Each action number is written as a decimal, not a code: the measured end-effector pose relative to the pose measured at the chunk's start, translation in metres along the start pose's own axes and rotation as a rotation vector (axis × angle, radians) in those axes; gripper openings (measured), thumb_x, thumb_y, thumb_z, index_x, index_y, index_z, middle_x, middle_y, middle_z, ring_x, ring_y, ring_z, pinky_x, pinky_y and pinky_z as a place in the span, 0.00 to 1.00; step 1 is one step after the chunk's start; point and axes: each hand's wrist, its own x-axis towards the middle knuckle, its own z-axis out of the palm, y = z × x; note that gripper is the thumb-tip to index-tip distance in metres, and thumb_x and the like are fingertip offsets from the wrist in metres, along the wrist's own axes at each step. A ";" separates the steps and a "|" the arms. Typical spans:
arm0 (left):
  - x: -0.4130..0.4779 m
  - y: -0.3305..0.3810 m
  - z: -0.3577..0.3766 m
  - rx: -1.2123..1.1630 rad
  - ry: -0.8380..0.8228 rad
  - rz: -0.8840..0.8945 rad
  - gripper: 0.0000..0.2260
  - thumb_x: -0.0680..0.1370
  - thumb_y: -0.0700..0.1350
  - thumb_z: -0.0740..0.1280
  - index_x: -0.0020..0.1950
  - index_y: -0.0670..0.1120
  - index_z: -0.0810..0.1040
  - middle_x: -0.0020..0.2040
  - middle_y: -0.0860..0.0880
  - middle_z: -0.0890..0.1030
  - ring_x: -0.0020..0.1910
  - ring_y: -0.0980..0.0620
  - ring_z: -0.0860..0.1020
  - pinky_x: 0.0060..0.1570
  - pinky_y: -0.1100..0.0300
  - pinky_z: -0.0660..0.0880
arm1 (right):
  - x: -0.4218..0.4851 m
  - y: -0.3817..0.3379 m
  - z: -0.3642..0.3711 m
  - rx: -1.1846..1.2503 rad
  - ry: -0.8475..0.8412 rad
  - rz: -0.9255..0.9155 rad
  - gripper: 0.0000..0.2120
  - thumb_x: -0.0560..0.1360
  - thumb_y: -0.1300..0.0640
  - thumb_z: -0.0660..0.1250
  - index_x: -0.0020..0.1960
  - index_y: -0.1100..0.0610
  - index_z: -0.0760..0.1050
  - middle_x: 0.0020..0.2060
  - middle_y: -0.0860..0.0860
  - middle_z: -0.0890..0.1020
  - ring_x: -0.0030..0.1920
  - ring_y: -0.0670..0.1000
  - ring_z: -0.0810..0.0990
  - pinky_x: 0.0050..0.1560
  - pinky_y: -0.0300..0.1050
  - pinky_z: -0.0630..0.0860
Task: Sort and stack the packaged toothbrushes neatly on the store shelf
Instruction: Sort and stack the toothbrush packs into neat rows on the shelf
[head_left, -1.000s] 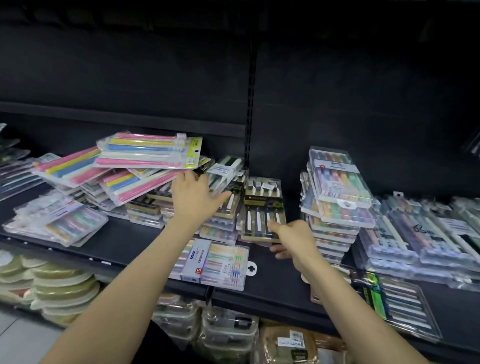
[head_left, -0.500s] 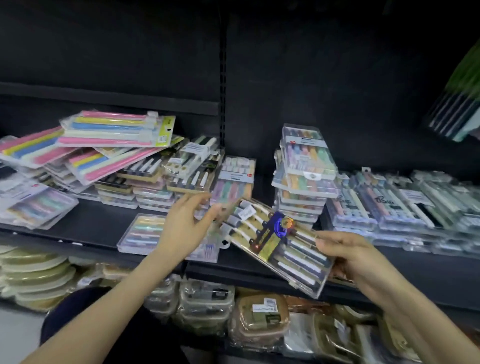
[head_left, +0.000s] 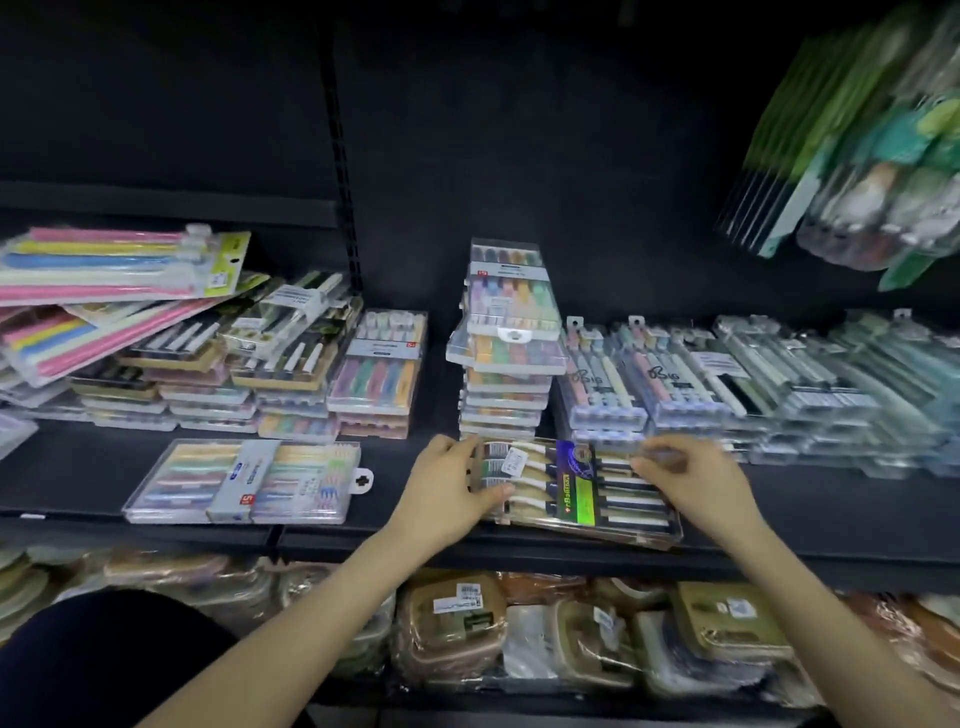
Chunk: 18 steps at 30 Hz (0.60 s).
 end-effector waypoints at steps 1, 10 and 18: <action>0.001 0.000 0.001 0.022 0.002 -0.005 0.28 0.75 0.57 0.68 0.70 0.45 0.69 0.58 0.45 0.72 0.60 0.48 0.71 0.57 0.63 0.66 | -0.004 -0.003 0.004 -0.161 0.069 -0.038 0.14 0.75 0.49 0.70 0.58 0.53 0.80 0.54 0.52 0.81 0.49 0.53 0.81 0.42 0.42 0.72; 0.010 -0.070 -0.098 0.366 0.777 -0.104 0.15 0.75 0.47 0.72 0.53 0.35 0.80 0.52 0.35 0.76 0.52 0.34 0.73 0.55 0.43 0.68 | -0.049 -0.100 0.044 -0.045 0.227 -0.576 0.05 0.73 0.57 0.73 0.46 0.59 0.83 0.40 0.53 0.83 0.40 0.55 0.81 0.41 0.50 0.78; 0.061 -0.121 -0.163 0.477 0.607 -0.323 0.30 0.74 0.61 0.68 0.64 0.37 0.75 0.56 0.32 0.77 0.58 0.34 0.72 0.58 0.46 0.65 | -0.001 -0.232 0.134 0.032 -0.073 -0.564 0.21 0.78 0.43 0.61 0.67 0.52 0.73 0.60 0.52 0.77 0.61 0.55 0.73 0.58 0.46 0.69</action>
